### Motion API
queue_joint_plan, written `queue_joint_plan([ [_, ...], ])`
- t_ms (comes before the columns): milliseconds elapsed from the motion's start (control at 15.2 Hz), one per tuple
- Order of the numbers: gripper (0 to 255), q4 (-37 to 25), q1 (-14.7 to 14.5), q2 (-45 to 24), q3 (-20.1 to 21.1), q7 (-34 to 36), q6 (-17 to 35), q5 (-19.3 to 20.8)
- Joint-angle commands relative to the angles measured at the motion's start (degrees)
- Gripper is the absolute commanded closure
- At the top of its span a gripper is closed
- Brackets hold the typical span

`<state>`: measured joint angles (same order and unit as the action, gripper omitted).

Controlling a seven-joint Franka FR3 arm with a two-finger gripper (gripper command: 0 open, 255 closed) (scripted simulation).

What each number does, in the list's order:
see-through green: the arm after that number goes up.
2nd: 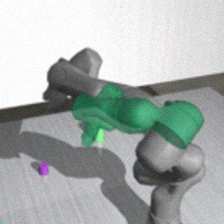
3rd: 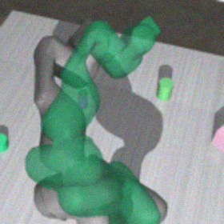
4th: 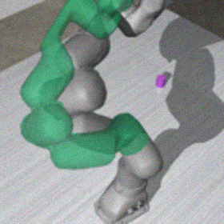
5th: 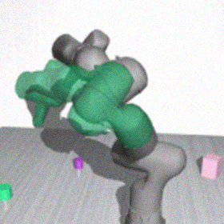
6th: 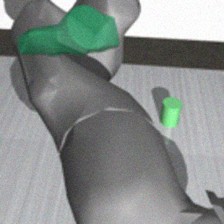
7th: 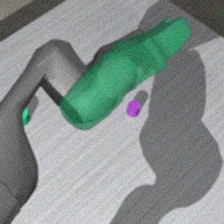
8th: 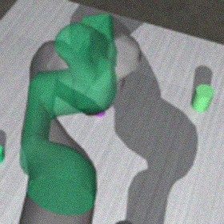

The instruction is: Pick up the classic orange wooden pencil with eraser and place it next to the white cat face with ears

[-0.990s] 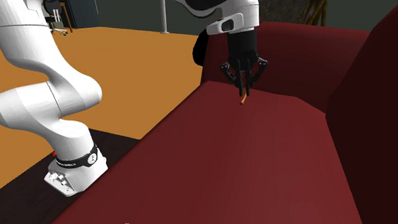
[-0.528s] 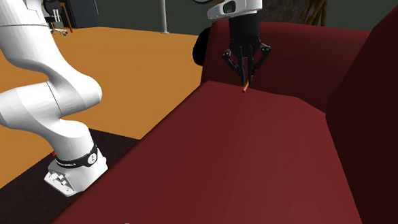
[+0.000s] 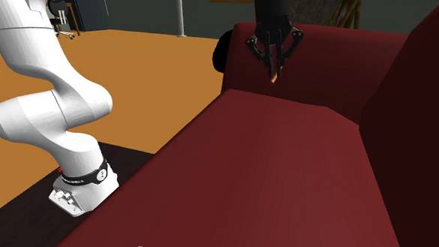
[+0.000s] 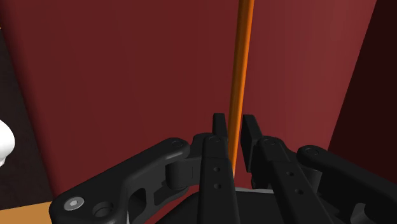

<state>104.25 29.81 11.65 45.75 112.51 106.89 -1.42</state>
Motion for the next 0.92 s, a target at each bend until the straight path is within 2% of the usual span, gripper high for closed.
queue_joint_plan([
  [0, 255, -1.8, 0.1, -0.4, 0.1, 0.1, -1.5, 0.3],
  [396, 255, -7.2, 0.4, -1.6, 0.4, 0.4, -6.0, 1.2],
  [858, 255, -6.5, 3.6, -2.1, -5.7, -9.2, -4.7, 0.4],
])
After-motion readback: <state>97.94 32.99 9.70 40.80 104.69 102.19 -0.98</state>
